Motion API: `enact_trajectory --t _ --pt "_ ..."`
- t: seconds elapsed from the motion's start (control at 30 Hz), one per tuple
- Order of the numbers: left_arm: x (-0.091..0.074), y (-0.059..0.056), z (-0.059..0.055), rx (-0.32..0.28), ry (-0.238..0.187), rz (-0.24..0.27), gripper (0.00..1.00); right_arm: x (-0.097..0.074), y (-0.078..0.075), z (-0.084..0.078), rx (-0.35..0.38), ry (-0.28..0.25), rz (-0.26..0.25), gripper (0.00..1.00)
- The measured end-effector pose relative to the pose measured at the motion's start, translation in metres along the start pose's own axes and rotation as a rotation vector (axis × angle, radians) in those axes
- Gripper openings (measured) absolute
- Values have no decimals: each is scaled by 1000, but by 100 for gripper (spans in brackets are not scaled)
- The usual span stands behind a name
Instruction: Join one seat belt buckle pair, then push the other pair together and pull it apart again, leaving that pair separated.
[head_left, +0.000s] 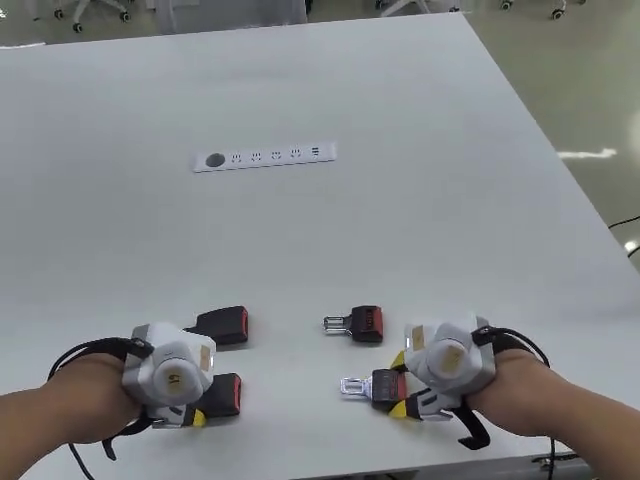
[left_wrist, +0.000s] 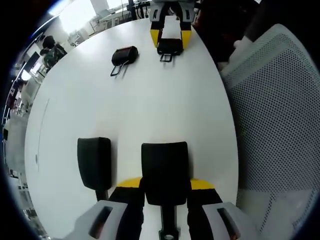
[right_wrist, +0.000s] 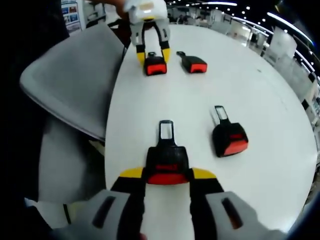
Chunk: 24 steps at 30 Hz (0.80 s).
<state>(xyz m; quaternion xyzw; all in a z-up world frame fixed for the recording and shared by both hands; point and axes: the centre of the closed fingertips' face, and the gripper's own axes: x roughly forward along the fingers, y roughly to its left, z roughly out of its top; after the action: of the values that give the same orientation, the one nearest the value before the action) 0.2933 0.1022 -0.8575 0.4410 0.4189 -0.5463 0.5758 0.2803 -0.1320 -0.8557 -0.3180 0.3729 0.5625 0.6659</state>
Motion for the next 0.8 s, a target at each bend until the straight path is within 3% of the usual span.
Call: enact_trajectory --t 0.33,0.5,0.8 --pt "1 0 -1 9 16 -6 33 12 7 21 -18 -10 -7 33" --pt "1 1 -1 17 28 -14 34 25 11 42 -7 -48 -10 34" --pt "2 1 0 32 35 -30 34 44 16 74 -19 -63 1 34"
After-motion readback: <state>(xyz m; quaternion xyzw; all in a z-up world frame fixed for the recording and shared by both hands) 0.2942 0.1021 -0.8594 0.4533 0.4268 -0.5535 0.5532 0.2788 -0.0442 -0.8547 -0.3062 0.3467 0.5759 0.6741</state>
